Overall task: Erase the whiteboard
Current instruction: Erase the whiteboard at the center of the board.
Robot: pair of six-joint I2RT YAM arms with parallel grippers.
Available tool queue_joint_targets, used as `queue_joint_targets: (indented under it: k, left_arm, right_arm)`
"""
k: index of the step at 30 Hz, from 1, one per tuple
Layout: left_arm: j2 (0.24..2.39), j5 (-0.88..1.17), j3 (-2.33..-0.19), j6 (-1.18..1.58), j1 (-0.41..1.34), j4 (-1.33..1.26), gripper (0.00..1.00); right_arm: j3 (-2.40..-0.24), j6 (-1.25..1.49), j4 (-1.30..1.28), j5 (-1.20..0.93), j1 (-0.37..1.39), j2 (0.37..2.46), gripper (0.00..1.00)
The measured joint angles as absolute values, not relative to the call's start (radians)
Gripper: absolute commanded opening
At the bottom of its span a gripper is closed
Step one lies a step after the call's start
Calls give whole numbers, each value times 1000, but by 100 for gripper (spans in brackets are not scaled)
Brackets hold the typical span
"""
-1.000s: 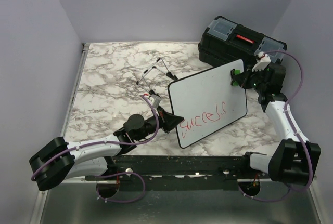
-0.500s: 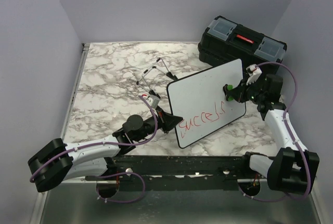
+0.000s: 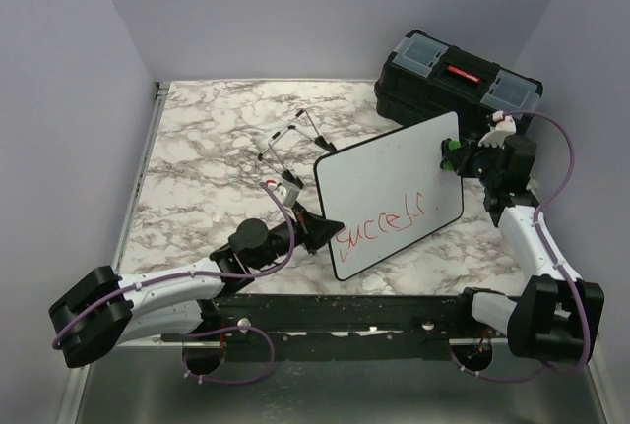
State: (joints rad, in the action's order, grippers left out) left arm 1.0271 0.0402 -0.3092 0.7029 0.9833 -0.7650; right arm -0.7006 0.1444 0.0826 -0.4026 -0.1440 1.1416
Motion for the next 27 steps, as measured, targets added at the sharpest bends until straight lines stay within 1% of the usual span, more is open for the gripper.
queue_joint_targets:
  k: [2,4,9,13,17,20,22,27]
  left_arm:
    - [1021,39,-304,701,983,-765,0]
    - [1017,39,-300,701,983,-765,0]
    - [1015,26,-299,720,983,-765,0]
    - [1016,-7,-299,723,979,-765,0]
    - [1016,-12,-299,718,979,-767,0]
    - [1016,-9,-299,718,982,-767,0]
    - [1016,-10,-299,720,982,-766,0]
    - [1016,-10,-299,726,982,-766,0]
  right_arm:
    - [-700,149,84,-369,-144,1151,1]
    - [-700,137,81,-389,-146,1153,1]
    - [-701,41,15,-595,-123,1168,1]
    - [-700,-43,-53,-700,9,1137,1]
    - [-698,-80,-64,-805,143,1079,1]
    - [-702,-71,-45,-812,171,1069,1]
    - [-726,-52,-35,-778,171,1087,1]
    - [-879,1,-11,-670,178,1167,1]
